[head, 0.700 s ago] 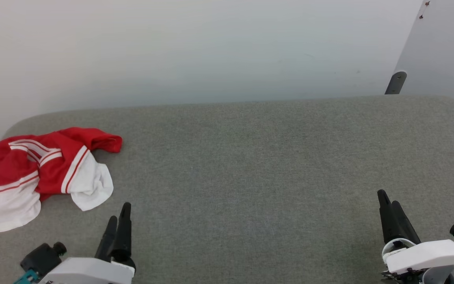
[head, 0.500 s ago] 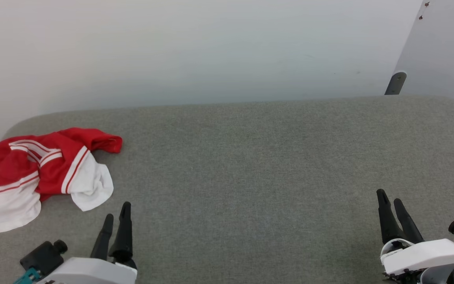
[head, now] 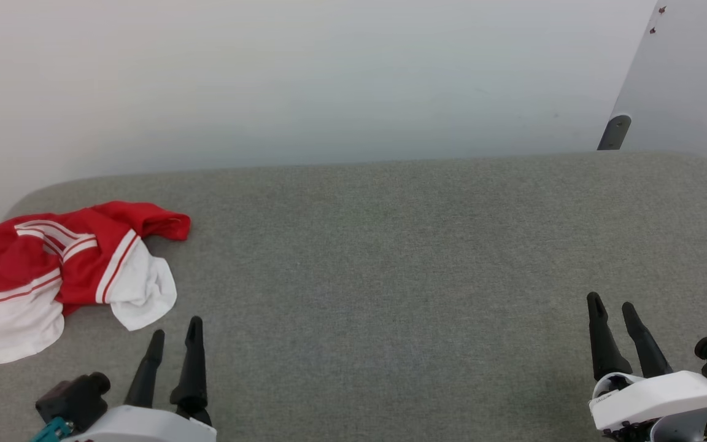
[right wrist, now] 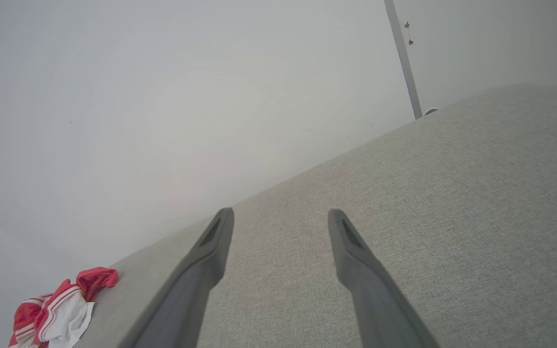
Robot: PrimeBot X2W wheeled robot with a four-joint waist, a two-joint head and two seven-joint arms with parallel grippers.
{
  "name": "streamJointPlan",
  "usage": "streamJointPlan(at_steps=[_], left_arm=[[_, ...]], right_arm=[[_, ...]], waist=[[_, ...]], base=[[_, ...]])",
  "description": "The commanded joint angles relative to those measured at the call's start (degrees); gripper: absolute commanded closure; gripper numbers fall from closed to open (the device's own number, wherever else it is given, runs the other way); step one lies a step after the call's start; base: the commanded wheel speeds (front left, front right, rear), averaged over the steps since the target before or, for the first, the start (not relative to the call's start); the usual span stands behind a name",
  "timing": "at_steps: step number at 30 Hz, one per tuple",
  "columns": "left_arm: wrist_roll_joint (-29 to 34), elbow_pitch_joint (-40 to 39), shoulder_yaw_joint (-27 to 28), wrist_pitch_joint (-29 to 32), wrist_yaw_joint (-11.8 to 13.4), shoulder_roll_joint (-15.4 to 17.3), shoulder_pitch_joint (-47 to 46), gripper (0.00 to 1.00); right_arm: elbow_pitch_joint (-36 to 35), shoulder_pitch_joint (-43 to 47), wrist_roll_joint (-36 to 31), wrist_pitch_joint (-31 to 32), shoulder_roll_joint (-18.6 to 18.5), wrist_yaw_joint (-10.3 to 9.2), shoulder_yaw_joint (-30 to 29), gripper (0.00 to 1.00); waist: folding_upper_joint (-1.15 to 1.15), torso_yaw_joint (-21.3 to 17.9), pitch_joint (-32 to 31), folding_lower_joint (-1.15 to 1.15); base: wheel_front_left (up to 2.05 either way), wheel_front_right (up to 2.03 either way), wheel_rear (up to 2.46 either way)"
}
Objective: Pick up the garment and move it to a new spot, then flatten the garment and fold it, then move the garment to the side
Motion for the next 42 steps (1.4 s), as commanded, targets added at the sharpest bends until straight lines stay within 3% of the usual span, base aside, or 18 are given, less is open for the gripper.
streamJointPlan(at_steps=[1,16,42], left_arm=[[1.2,-0.8,0.0,-0.5,0.4,0.2,0.0,0.00],[12.1,-1.2,0.5,-2.5,-0.3,0.7,1.4,0.00],[24.5,-3.1,0.7,-5.5,-1.6,0.2,3.5,0.00]], right_arm=[[-0.7,-0.2,-1.4,-0.3,0.0,0.04,-0.2,0.00],[-1.3,0.1,-10.7,-1.4,0.0,0.04,-0.9,0.00],[-2.6,0.4,-22.8,-3.2,0.0,0.05,-2.0,0.00]], waist=[[0.00,0.0,0.0,0.00],[0.00,-0.1,-0.4,0.00],[0.00,-0.5,-1.0,0.00]], base=[[0.00,0.00,0.00],[0.00,0.00,0.00],[0.00,0.00,0.00]])
